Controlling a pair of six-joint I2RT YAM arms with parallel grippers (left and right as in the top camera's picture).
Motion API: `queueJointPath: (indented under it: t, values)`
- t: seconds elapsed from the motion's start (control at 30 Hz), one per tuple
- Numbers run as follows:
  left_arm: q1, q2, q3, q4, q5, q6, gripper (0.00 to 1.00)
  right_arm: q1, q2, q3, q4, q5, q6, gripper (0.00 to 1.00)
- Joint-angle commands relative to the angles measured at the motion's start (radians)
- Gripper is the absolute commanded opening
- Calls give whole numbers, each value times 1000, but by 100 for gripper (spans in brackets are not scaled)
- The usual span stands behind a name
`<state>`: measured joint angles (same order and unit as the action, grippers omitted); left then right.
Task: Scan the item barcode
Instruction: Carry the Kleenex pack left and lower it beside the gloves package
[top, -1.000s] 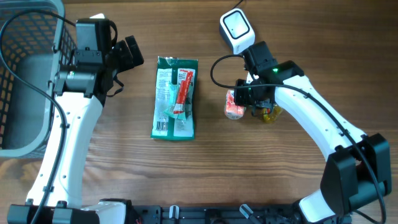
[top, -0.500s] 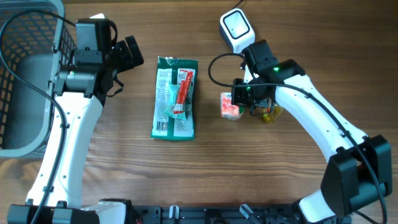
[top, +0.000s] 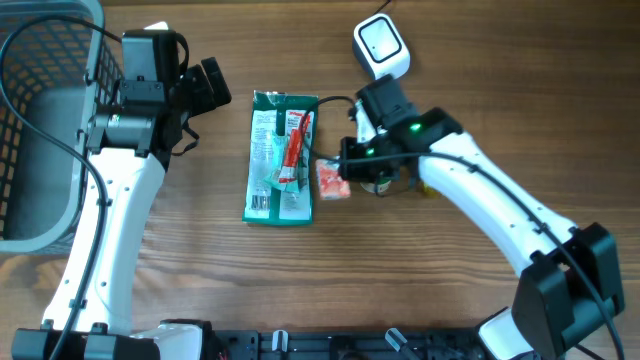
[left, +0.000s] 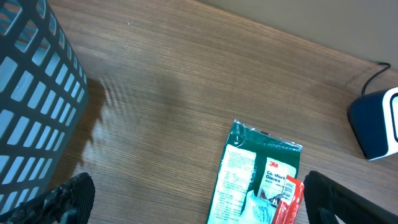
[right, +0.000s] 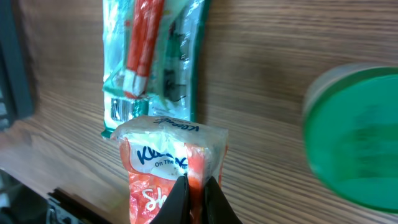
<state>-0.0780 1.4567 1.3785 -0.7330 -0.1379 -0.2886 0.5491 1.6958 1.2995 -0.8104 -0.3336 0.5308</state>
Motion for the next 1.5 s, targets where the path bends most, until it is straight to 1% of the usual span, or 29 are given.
queueJointPath:
  t: [0.0, 0.2, 0.33, 0.43, 0.53, 1.1, 1.13, 1.17, 1.2, 1.23, 1.3, 1.37, 1.4, 1.43, 1.47]
  values:
    - [3, -3, 12, 2, -10, 23, 100, 92, -19, 24, 24, 132, 81, 4]
    - [3, -3, 12, 2, -10, 23, 100, 217, 21, 22, 85, 271, 103, 4]
    - [3, -3, 12, 2, -10, 23, 100, 266, 60, 22, 118, 324, 105, 5]
    - [3, -3, 12, 2, -10, 23, 100, 270, 81, 22, 119, 338, 116, 6]
    - [3, -3, 12, 2, -10, 23, 100, 270, 99, 21, 121, 343, 125, 9]
    - [3, -3, 12, 2, -10, 23, 100, 270, 164, 21, 121, 360, 125, 10]
    - [3, -3, 12, 2, -10, 23, 100, 270, 164, 21, 121, 360, 125, 15]
    - [3, -3, 12, 2, -10, 23, 100, 270, 164, 21, 121, 360, 125, 25]
    - [3, -3, 12, 2, -10, 23, 100, 270, 164, 21, 121, 360, 124, 33]
    - [3, -3, 12, 2, -10, 23, 100, 270, 164, 21, 121, 360, 124, 37]
    - [3, -3, 12, 2, -10, 23, 100, 270, 164, 21, 121, 360, 124, 55]
    - [3, -3, 12, 2, -10, 23, 100, 270, 164, 21, 121, 360, 124, 63]
    - [3, -3, 12, 2, -10, 23, 100, 270, 164, 21, 121, 360, 124, 73]
    - [3, -3, 12, 2, -10, 23, 100, 270, 164, 21, 121, 361, 124, 88]
    - [3, -3, 12, 2, -10, 23, 100, 270, 164, 21, 121, 361, 123, 94]
